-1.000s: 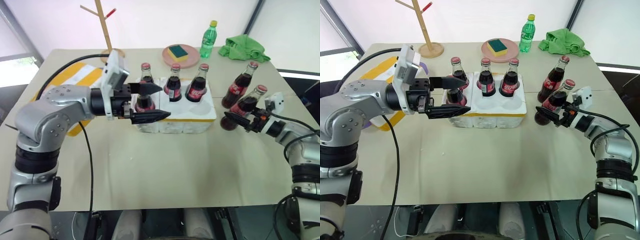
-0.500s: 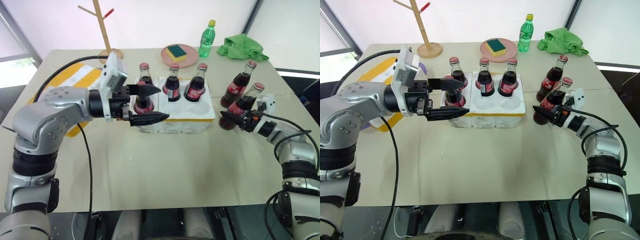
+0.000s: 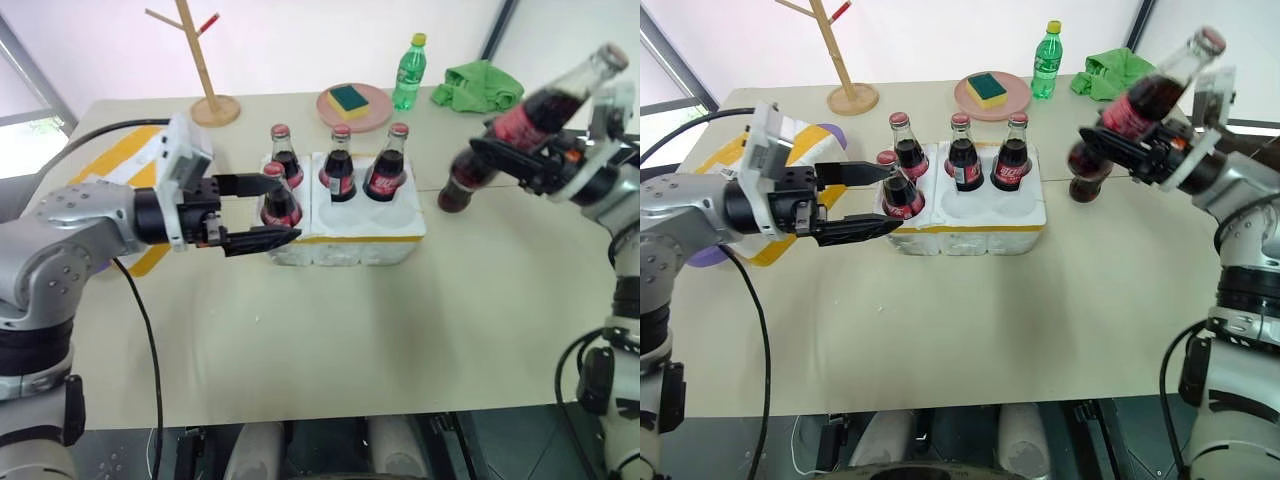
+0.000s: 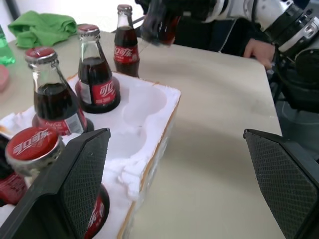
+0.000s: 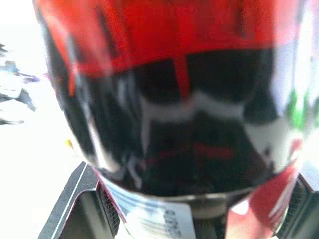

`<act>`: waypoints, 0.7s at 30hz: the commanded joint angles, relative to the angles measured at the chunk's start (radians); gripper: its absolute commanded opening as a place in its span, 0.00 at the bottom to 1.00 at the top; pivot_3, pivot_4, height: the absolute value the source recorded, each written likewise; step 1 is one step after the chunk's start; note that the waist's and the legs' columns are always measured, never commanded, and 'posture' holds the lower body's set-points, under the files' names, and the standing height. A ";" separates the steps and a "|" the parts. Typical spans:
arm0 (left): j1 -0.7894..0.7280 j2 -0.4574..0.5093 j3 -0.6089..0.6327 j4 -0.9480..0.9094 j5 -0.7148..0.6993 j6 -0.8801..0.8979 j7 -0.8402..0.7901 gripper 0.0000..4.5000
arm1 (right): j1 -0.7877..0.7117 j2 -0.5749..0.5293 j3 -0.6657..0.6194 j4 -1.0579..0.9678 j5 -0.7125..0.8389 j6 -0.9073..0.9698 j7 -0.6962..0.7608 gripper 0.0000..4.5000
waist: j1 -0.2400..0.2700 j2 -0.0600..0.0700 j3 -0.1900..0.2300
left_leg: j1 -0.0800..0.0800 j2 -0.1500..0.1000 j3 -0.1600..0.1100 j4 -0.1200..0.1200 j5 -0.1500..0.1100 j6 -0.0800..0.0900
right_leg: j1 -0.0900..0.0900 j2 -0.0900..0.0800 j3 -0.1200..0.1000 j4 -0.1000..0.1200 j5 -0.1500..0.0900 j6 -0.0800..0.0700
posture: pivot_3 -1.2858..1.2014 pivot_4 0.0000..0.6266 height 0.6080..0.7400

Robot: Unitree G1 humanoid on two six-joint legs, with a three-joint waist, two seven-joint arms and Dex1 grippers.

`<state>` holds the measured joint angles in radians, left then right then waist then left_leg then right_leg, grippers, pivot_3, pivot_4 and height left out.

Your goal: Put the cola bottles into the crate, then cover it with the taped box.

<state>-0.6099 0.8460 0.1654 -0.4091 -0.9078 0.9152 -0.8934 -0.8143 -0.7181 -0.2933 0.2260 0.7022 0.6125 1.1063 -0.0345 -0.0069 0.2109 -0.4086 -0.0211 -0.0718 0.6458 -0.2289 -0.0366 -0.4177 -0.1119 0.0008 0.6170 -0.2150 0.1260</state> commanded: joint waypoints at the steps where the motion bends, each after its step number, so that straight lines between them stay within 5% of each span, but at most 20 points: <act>1: 0.005 0.017 0.044 -0.021 -0.017 -0.003 0.015 1.00 | -0.069 0.055 0.042 -0.062 0.021 0.003 -0.015 0.64 | -0.001 0.000 0.000 | 0.000 0.000 0.000 0.001 0.000 0.000 | 0.000 0.000 0.000 0.000 0.000 0.000 | 0.52 0.24 1.00; 10: -0.006 0.013 0.034 -0.038 -0.031 -0.001 0.042 1.00 | -0.140 0.261 0.266 0.016 -0.144 -0.149 0.004 0.64 | -0.004 0.000 0.000 | -0.003 0.000 0.000 0.000 0.000 0.000 | -0.004 0.000 0.000 0.001 0.001 -0.001 | 0.52 0.24 1.00; 21: -0.021 0.009 0.025 -0.040 -0.037 -0.007 0.068 1.00 | -0.104 0.323 0.413 0.140 -0.343 -0.311 0.032 0.64 | -0.009 0.000 0.000 | -0.004 -0.001 0.000 0.000 0.000 -0.001 | -0.006 0.000 0.000 0.003 0.001 -0.001 | 0.52 0.24 1.00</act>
<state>-0.6078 0.8507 0.1763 -0.4330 -0.9358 0.9155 -0.8260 -0.9021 -0.4017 0.1248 0.3756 0.3727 0.3467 1.1423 -0.0440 -0.0072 0.2110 -0.4124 -0.0216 -0.0719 0.6460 -0.2282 -0.0377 -0.4240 -0.1117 0.0010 0.6206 -0.2143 0.1254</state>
